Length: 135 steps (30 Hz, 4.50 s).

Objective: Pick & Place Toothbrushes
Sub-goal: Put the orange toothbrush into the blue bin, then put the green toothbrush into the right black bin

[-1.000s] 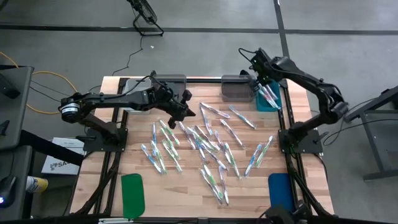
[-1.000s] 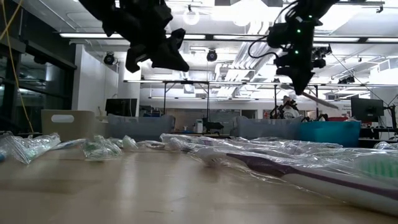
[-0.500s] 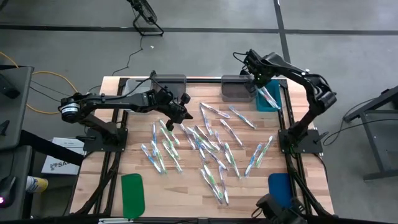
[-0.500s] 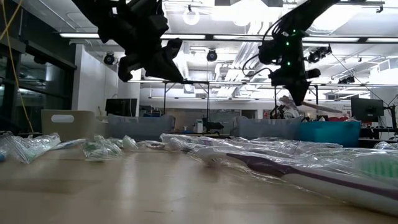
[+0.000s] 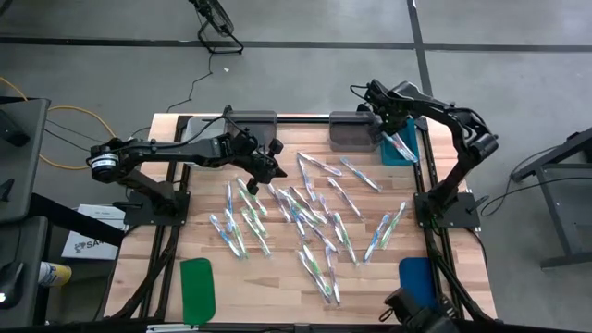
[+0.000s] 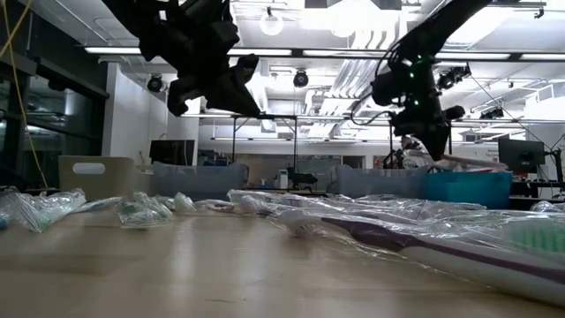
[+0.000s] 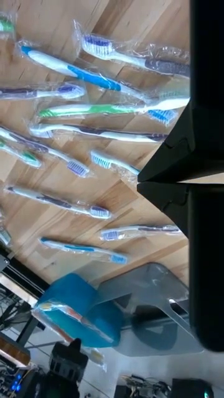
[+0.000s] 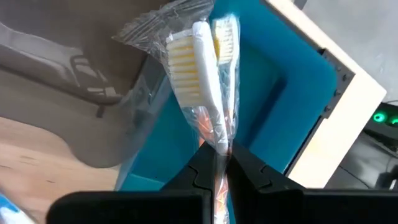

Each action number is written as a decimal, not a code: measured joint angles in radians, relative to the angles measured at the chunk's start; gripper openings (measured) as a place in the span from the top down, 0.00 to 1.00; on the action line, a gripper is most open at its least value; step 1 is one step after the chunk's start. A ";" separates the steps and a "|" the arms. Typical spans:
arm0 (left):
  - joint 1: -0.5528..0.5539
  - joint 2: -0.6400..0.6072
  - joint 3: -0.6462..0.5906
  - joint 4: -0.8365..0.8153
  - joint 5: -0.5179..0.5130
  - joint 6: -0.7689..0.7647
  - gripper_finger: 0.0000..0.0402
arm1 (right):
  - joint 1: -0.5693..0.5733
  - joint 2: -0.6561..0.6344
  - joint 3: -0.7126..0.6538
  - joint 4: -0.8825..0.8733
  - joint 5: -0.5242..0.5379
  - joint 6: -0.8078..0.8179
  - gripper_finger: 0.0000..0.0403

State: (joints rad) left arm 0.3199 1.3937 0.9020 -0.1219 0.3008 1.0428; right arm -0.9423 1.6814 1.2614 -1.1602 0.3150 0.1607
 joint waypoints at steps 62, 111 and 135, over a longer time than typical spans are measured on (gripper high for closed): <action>0.000 0.000 0.000 0.008 0.002 -0.002 1.00 | -0.133 0.007 -0.099 0.171 -0.116 -0.007 0.99; 0.000 -0.031 -0.001 -0.147 -0.008 -0.027 1.00 | 0.818 -0.362 -0.150 -0.287 -0.133 -0.086 0.99; 0.000 -0.031 -0.001 -0.150 -0.004 -0.045 1.00 | 1.255 -0.333 -0.451 -0.124 -0.187 -0.160 0.56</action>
State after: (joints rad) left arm 0.3202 1.3624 0.9009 -0.2718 0.2965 0.9974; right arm 0.3125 1.3483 0.8108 -1.2841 0.1277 0.0007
